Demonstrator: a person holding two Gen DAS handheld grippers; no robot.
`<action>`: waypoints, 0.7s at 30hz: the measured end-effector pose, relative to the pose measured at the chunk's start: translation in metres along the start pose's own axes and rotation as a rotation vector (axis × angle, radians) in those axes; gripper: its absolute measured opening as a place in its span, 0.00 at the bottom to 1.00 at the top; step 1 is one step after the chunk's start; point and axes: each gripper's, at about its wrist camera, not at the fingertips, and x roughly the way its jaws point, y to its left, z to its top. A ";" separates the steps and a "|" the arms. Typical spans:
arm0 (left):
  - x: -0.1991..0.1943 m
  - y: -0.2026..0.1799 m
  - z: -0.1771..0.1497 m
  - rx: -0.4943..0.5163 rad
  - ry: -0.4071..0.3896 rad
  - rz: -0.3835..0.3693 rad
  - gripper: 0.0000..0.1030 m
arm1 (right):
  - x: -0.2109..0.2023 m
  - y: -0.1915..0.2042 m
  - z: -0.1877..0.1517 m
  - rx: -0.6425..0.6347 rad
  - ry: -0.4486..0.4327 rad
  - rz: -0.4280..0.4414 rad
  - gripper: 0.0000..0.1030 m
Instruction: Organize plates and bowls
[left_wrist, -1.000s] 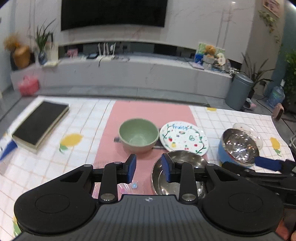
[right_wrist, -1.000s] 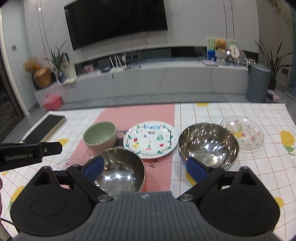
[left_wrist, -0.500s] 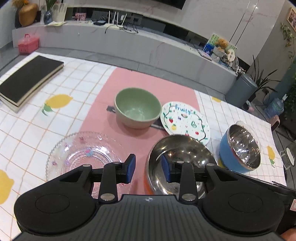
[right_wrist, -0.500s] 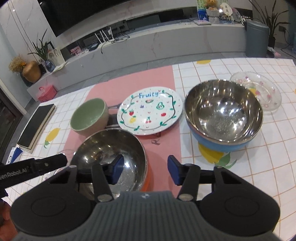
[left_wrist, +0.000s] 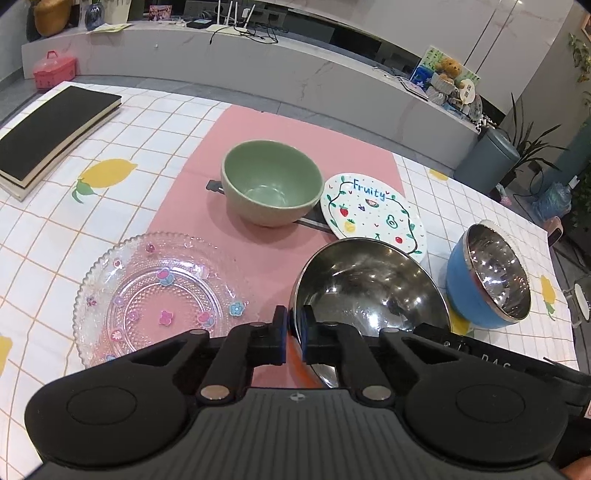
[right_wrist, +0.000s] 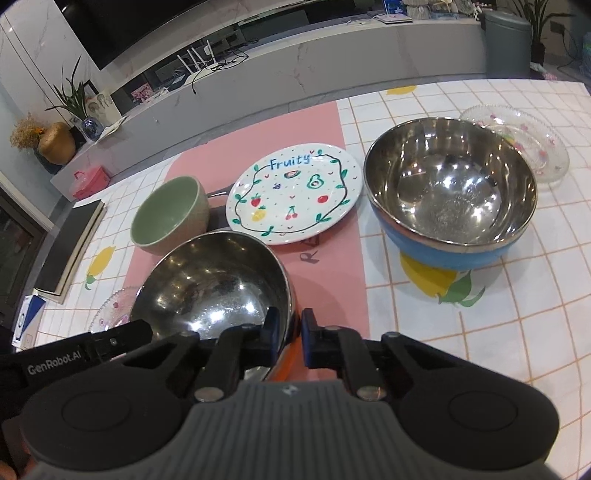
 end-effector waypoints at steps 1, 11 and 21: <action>-0.001 -0.001 0.000 0.003 -0.001 0.003 0.07 | 0.000 0.001 0.000 0.001 0.003 -0.002 0.09; -0.035 -0.005 -0.009 0.013 -0.029 0.007 0.06 | -0.036 0.005 -0.011 0.001 -0.007 0.016 0.09; -0.090 0.001 -0.035 -0.001 -0.047 0.030 0.06 | -0.084 0.019 -0.042 -0.026 0.010 0.090 0.11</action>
